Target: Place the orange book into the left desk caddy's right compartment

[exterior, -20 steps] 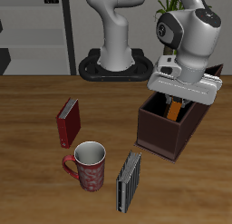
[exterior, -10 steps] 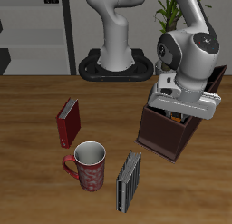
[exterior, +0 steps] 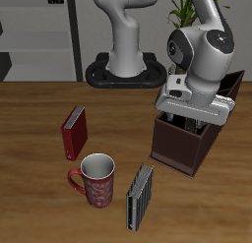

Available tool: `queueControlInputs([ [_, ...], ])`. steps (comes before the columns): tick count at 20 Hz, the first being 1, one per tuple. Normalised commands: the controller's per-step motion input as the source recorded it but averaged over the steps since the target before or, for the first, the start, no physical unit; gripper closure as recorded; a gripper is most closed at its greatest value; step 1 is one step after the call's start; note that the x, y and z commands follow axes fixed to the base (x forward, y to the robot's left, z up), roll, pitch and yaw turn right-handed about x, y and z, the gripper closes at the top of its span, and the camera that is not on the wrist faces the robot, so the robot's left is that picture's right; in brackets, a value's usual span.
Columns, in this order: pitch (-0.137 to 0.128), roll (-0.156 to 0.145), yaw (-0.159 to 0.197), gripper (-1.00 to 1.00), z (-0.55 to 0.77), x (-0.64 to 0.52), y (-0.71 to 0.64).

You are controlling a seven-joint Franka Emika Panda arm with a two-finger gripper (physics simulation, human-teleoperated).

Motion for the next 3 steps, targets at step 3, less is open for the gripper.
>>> queueControlInputs([
  [3,-0.038,0.006,0.024,-1.00,0.20,-0.18,-0.13],
])
